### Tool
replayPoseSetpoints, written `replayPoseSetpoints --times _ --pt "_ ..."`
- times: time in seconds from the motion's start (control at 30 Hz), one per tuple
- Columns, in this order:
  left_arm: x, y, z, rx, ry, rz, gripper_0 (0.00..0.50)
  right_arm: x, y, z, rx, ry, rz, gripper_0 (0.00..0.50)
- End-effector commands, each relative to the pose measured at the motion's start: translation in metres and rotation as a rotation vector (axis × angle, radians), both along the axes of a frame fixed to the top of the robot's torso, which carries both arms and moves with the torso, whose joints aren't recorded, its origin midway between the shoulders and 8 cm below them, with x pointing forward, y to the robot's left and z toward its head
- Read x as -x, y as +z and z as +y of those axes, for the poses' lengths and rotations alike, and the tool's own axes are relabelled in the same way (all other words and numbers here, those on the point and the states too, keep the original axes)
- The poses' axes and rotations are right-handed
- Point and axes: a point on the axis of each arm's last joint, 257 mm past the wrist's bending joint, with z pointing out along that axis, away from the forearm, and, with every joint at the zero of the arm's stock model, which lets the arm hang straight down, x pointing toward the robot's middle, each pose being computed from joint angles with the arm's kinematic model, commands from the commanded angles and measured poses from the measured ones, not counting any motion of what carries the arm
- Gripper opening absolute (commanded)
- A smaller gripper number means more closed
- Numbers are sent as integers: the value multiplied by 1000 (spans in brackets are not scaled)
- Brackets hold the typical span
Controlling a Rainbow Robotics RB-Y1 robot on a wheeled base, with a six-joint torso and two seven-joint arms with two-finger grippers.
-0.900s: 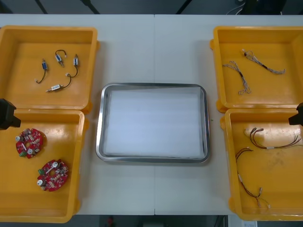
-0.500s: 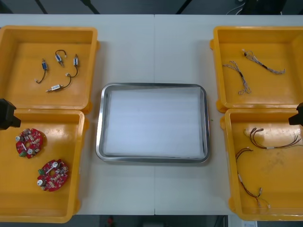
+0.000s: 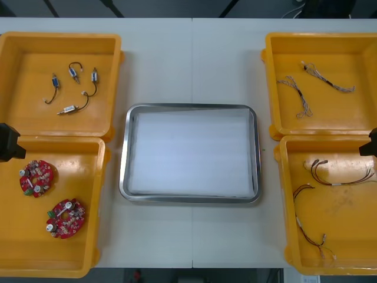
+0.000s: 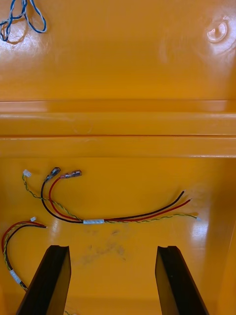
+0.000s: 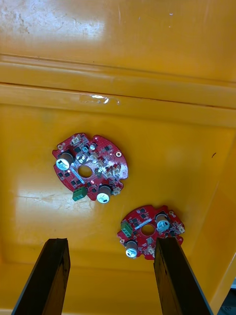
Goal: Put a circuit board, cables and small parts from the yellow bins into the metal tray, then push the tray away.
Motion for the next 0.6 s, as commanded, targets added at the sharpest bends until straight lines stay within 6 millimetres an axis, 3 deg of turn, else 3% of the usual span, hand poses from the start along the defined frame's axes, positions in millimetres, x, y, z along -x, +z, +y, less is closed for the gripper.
replayPoseSetpoints --times 0.03,0.6 --pt "-2 15 13 -42 10 -25 500 -2 8 -3 -6 -22 -31 500" --pt "-2 15 13 -42 10 -25 500 -2 8 -3 -6 -22 -31 500"
